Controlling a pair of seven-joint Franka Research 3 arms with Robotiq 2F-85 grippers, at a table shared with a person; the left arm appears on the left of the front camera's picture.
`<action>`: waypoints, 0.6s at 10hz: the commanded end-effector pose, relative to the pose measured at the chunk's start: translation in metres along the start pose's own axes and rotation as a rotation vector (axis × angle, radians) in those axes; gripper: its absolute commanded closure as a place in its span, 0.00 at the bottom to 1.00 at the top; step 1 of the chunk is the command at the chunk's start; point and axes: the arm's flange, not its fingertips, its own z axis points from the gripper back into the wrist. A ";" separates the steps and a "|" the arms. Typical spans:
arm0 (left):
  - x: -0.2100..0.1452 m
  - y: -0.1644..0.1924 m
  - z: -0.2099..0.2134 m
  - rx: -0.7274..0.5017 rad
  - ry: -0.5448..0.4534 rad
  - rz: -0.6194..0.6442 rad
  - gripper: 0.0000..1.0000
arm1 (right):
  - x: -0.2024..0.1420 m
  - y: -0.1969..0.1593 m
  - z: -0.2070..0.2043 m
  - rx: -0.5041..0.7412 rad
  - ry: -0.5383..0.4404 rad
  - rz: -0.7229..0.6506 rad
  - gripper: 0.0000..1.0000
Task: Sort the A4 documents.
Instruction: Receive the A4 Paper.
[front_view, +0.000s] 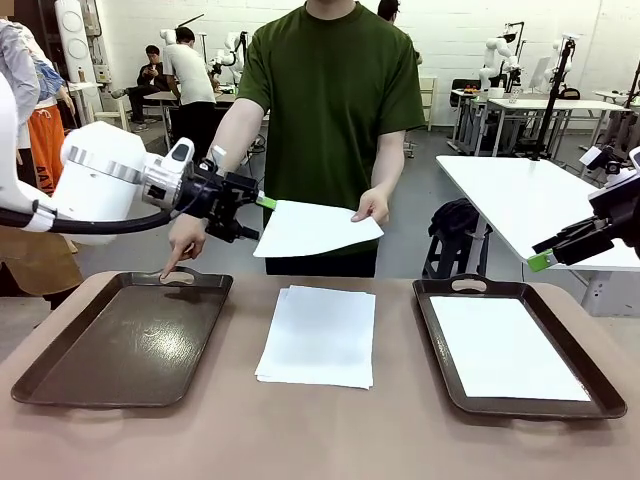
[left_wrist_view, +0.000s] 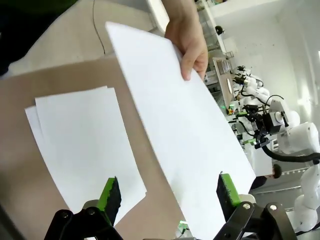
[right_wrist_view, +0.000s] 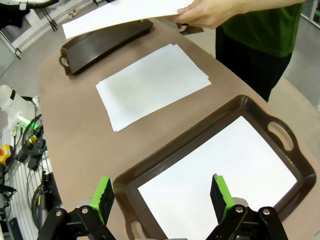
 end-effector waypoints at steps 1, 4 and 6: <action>0.005 0.004 -0.015 -0.056 0.007 0.078 0.00 | 0.000 0.000 -0.002 -0.010 -0.001 0.006 0.00; -0.001 0.013 -0.032 -0.170 0.026 0.190 0.00 | 0.000 0.000 -0.002 -0.010 -0.001 0.006 0.00; -0.001 0.016 -0.035 -0.185 0.046 0.197 0.00 | 0.000 0.000 -0.002 -0.010 -0.001 0.006 0.00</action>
